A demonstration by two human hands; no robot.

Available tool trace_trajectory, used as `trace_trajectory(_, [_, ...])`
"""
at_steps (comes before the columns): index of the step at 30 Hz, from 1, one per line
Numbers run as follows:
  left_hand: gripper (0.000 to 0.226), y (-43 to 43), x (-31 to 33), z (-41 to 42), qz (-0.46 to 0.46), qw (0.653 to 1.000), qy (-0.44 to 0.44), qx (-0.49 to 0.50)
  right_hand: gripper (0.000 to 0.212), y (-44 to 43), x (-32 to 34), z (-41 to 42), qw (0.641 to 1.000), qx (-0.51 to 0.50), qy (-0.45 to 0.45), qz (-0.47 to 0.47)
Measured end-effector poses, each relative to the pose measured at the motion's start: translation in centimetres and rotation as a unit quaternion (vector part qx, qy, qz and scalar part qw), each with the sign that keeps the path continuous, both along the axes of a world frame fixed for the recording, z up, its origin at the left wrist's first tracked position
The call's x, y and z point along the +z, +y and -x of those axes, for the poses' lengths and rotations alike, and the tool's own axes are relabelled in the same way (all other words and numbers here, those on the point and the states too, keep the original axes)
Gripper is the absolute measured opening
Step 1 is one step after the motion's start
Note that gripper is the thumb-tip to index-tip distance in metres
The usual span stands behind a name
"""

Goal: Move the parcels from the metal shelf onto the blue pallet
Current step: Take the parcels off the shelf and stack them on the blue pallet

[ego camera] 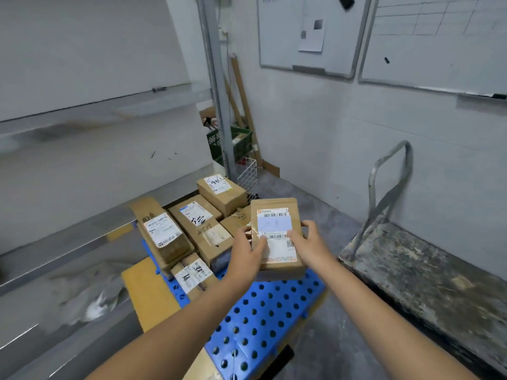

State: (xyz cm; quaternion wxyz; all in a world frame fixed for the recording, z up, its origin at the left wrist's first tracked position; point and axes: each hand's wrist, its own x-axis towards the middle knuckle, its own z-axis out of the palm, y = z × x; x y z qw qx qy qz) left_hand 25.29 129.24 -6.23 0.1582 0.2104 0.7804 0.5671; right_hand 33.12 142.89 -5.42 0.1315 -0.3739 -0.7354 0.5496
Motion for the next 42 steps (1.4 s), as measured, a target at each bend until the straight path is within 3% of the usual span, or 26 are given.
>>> trace_trajectory(13, [0.039,-1.0,-0.1,13.5,-0.017,0.985,-0.024,0.171,0.05,1.0,0.3,18.8,0.981,0.192,-0.008,-0.027])
trace_trajectory(23, [0.04,-2.1,-0.8,23.5,0.028,0.965,-0.015,0.261,0.049,-0.5,0.0,32.2,0.96,0.275,-0.016,-0.043])
trace_trajectory(31, [0.037,-2.0,-3.1,28.7,0.086,0.959,-0.023,0.271,0.044,-0.8,-3.1,39.1,0.94,0.336,-0.038,-0.029])
trace_trajectory(42, [0.046,-0.2,-5.7,31.6,0.201,0.936,-0.073,0.28,0.039,0.5,-6.4,42.5,0.913,0.393,-0.091,-0.064])
